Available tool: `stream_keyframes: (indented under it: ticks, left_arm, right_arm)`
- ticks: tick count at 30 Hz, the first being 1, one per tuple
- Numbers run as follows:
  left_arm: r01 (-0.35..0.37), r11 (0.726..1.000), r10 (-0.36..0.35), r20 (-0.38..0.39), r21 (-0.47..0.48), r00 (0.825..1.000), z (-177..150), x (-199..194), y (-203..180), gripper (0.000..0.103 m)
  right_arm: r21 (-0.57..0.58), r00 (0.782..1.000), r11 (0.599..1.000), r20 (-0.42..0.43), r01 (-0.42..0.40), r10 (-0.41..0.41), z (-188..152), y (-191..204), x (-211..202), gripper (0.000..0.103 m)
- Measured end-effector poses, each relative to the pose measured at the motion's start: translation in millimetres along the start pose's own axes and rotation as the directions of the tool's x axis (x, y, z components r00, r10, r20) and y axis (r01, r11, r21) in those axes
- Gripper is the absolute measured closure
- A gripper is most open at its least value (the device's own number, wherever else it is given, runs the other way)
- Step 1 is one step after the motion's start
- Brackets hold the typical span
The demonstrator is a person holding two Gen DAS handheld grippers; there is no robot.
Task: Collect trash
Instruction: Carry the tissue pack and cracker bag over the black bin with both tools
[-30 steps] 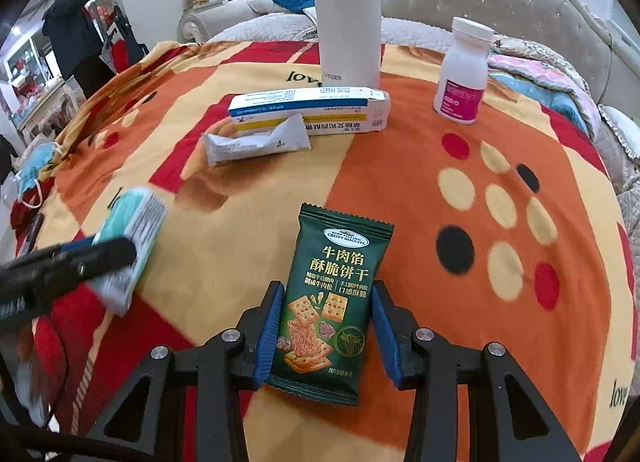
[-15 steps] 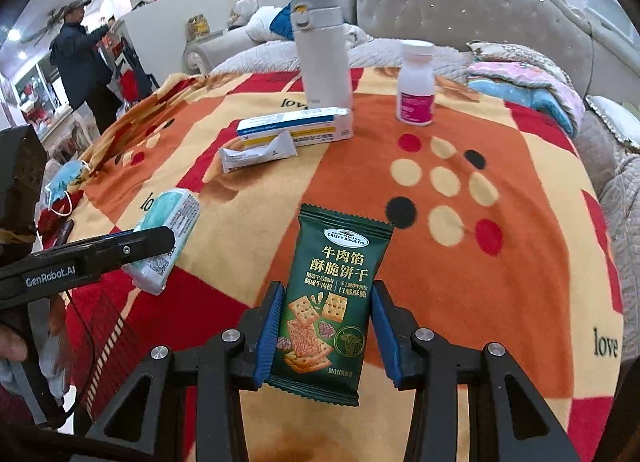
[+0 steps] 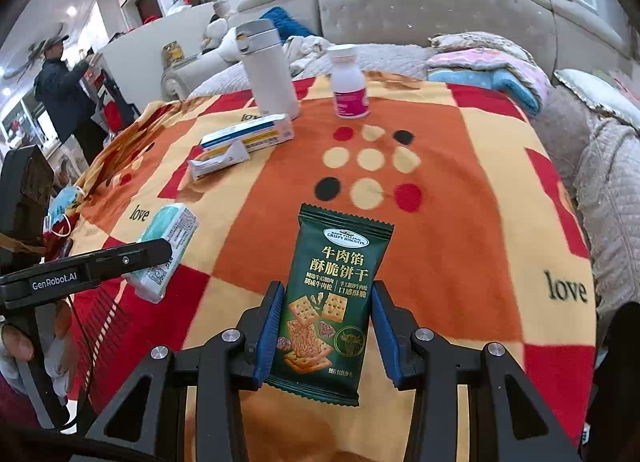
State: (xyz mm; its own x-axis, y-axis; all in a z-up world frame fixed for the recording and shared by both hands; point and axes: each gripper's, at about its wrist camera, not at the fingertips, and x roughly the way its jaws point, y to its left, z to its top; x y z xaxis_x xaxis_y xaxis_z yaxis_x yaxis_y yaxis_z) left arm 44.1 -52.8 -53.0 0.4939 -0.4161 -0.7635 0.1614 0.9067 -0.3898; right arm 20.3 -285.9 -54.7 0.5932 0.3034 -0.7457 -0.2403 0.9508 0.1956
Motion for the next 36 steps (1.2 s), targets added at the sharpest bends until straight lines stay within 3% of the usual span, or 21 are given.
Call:
stream_keyframes:
  ticks: [16,36]
  left_arm:
    - [0.078,0.983,-0.063,-0.096,0.164,0.993,-14.1,43.8,-98.9,0.060]
    - [0.155,0.924,-0.099,-0.173,0.350,0.980,-24.0,90.0,-217.4,0.060]
  right_arm:
    - [0.145,0.996,0.987,0.045,0.069,-0.076,-32.8,-79.8,-45.9,0.061]
    - [0.340,0.977,0.926,0.070,0.165,-0.200,-73.4,-182.3,-95.4,0.061]
